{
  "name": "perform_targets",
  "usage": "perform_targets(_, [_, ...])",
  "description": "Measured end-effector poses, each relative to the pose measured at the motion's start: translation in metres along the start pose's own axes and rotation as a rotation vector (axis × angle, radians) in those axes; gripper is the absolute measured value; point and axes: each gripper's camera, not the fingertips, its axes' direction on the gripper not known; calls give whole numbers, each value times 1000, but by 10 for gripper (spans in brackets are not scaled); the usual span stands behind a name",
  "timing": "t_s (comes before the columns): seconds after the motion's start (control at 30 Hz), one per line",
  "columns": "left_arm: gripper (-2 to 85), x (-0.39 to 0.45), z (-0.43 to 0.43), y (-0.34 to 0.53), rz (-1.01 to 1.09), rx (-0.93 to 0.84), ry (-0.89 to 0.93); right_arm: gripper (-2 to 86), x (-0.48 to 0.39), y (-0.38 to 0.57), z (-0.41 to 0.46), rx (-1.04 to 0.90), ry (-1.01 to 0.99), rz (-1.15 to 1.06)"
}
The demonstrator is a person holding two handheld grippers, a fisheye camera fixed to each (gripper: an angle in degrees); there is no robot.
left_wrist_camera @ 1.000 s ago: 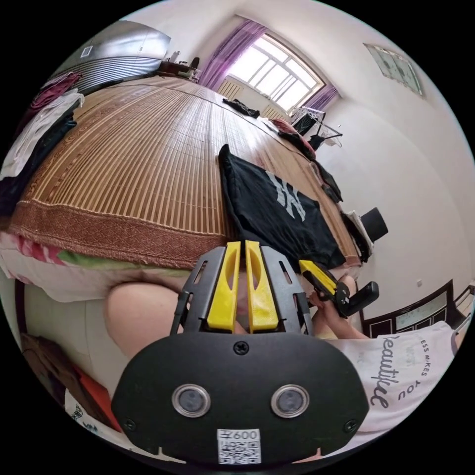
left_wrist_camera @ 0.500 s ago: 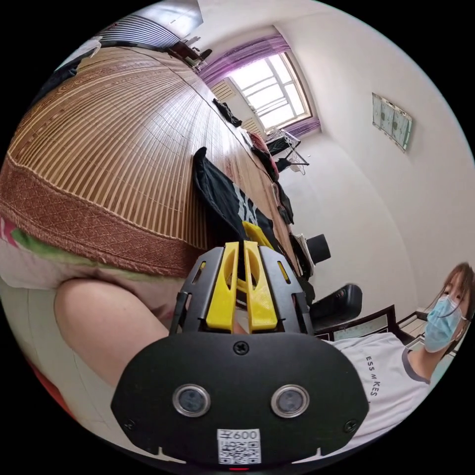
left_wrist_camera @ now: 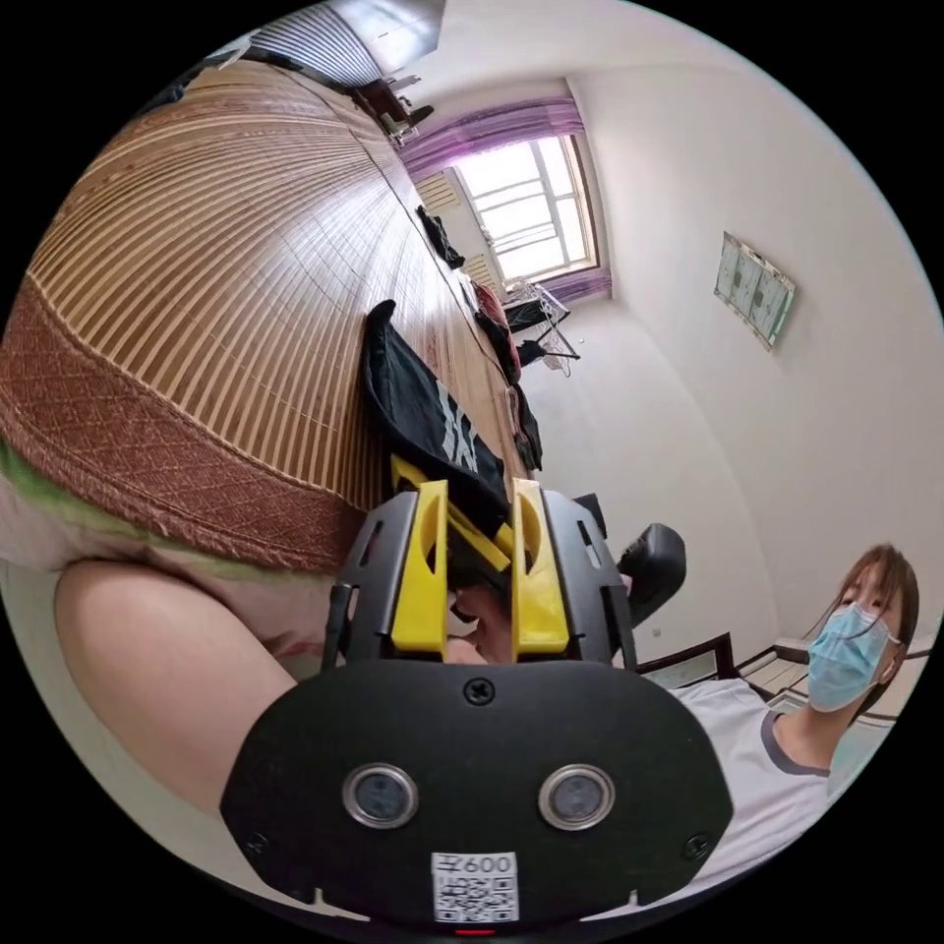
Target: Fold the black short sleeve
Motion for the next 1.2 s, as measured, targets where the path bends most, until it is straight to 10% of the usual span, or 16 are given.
perform_targets(0.67, [44, 23, 100, -87, -50, -74, -464, -5, -86, 98, -54, 122, -141, -90])
perform_targets(1.2, [26, 10, 74, -54, -8, 97, -297, -5, -135, 93, -29, 28, -335, -49])
